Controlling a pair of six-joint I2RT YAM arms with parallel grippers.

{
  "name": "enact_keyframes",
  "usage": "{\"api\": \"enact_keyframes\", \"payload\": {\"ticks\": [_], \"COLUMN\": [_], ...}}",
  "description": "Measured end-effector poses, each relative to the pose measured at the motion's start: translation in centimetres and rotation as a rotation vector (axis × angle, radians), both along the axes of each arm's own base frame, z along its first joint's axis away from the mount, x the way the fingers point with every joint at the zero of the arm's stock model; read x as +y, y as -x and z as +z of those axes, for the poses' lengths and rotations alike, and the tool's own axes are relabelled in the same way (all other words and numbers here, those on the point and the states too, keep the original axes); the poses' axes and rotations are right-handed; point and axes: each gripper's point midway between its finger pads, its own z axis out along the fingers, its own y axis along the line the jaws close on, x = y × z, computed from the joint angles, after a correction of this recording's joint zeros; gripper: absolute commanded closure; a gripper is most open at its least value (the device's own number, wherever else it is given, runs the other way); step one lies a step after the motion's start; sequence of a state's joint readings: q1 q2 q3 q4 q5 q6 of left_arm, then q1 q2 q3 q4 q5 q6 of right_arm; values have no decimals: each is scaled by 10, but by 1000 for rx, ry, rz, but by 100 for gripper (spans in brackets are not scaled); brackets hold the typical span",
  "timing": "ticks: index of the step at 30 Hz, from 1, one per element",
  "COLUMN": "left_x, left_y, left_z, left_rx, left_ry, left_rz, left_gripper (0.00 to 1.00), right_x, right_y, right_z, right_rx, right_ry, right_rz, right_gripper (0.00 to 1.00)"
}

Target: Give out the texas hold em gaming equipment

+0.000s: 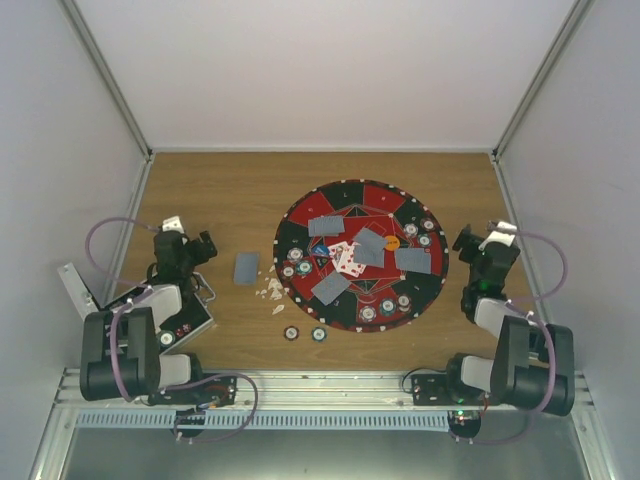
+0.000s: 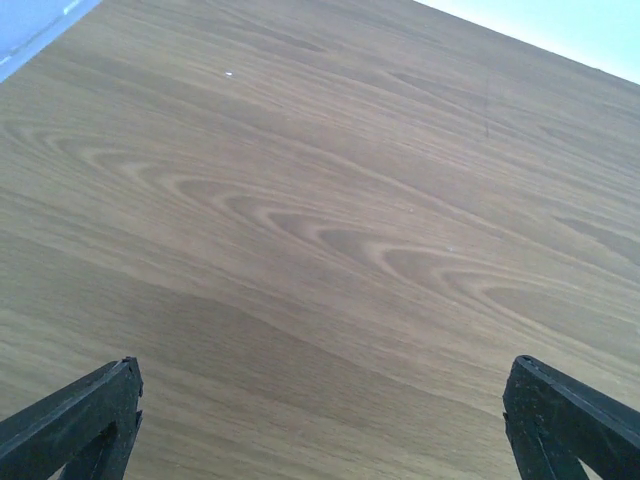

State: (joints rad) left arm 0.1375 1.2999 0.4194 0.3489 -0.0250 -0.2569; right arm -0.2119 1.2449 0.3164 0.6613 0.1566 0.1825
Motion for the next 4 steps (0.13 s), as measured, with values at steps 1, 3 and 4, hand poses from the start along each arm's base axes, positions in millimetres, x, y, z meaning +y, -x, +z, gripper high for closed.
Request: {"api": "enact_keyframes", "payload": {"ticks": [1, 3, 4], "left_x": [1, 3, 4], "left_y": [1, 5, 8], "left_z": [-1, -5, -7], "left_rx": [-4, -18, -22], "left_ry": [-7, -20, -24], "left_rz": [4, 14, 19], "left_gripper": [1, 1, 1], "right_x": [2, 4, 5], "right_y": [2, 2, 0], "right_z": [-1, 1, 4], "right_rx": [-12, -37, -55], "right_ry": [6, 15, 21], "right_rz": [4, 12, 16], "right_gripper": [1, 0, 0]}}
